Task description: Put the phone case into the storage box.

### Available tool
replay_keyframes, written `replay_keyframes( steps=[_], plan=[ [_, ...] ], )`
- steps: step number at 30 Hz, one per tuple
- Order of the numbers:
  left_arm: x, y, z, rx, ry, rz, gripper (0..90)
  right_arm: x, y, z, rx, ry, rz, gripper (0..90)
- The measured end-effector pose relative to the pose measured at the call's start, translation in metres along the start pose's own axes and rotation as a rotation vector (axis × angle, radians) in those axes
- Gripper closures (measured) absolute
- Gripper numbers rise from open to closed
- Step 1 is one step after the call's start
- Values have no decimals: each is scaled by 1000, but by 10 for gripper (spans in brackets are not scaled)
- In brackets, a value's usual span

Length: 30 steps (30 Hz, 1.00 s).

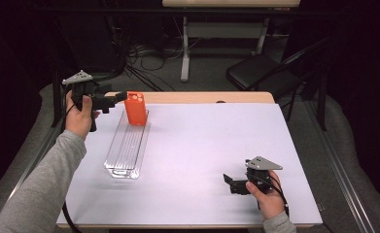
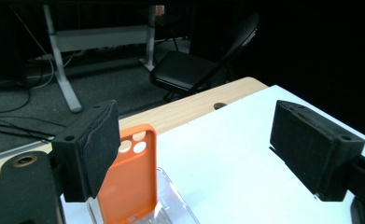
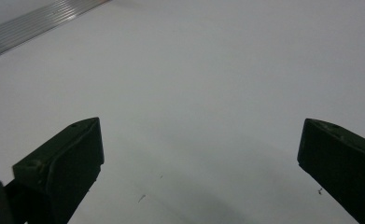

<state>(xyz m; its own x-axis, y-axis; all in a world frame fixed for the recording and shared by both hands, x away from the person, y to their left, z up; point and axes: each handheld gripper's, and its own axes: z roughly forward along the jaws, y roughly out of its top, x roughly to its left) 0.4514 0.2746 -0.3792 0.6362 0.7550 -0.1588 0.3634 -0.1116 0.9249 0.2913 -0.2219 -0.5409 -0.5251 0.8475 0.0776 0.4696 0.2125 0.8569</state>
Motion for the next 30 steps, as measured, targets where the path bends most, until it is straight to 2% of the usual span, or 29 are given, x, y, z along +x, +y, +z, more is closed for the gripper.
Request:
replay_keyframes(
  steps=[2, 10, 13, 19, 24, 30],
  plan=[
    [-2, 1, -2, 5, -4, 4, 162, 0, 0, 0, 2, 1, 0, 1],
    [-15, 0, -2, 64, 9, 67, 154, 0, 0, 0, -1, 0, -4, 1],
    [-21, 0, -2, 75, -5, 88, 154, 0, 1, -1, -6, -4, -1, 1],
    [-31, 0, -4, 74, -16, 103, 149, -1, 2, -3, -22, -6, 4, 0],
    [-40, -2, -6, 102, -15, 124, 147, 0, 3, -4, -29, -3, 10, 0],
    [-52, -7, -11, 104, -40, 136, 147, -1, 4, -4, -33, -1, 9, 0]
  ],
)
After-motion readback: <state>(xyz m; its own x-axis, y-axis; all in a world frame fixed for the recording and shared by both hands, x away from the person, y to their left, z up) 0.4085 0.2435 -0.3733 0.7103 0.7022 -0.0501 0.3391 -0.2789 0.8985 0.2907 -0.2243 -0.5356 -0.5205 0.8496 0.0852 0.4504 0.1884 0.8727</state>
